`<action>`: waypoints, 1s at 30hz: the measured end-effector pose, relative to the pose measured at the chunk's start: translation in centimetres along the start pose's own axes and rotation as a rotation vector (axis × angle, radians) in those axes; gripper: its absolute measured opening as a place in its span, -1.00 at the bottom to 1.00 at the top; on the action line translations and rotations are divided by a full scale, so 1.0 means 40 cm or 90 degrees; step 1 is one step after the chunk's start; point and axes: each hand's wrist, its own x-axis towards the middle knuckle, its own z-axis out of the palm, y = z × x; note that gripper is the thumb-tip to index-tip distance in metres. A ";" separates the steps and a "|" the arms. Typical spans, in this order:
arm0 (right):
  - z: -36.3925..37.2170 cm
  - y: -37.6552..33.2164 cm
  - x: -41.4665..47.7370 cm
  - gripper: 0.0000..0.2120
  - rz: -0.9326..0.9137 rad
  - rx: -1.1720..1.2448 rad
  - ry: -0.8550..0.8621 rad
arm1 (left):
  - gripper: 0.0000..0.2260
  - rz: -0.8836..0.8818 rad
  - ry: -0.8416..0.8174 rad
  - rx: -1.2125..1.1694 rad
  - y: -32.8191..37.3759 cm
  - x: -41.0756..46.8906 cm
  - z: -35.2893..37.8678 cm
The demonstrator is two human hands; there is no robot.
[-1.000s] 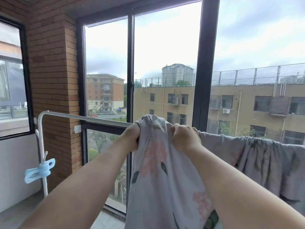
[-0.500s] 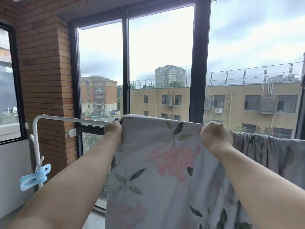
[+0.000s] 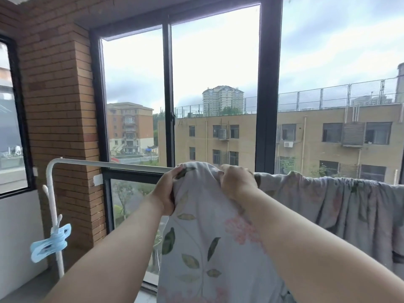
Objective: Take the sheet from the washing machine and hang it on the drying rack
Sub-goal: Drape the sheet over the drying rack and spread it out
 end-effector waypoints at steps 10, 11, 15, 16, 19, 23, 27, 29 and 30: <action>-0.031 0.105 -0.024 -0.72 0.076 0.098 0.112 | -0.59 0.033 -0.085 -0.018 0.040 0.017 0.038; -0.036 0.113 -0.027 -0.71 0.080 0.097 0.119 | -0.59 0.036 -0.075 -0.009 0.051 0.021 0.037; -0.059 0.131 -0.034 -0.78 0.122 0.065 0.160 | -0.78 0.071 -0.016 0.017 0.100 0.027 0.047; -0.066 0.133 -0.036 -0.79 0.138 0.062 0.168 | -0.84 0.077 0.001 0.014 0.110 0.025 0.050; -0.080 0.140 -0.041 -0.78 0.184 0.059 0.181 | -0.93 0.085 0.075 -0.002 0.137 0.024 0.039; -0.083 0.126 -0.038 -0.72 0.239 0.040 0.174 | -0.90 0.088 0.140 -0.029 0.163 0.032 -0.016; -0.067 0.096 -0.016 -0.61 0.317 -0.043 0.093 | -0.86 0.085 0.154 -0.005 0.159 0.042 -0.058; -0.055 0.073 0.005 -0.59 0.329 -0.098 0.064 | -0.86 0.062 0.127 0.061 0.149 0.037 -0.069; -0.054 0.059 0.012 -0.60 0.317 -0.121 0.067 | -0.82 0.047 0.103 0.091 0.145 0.033 -0.067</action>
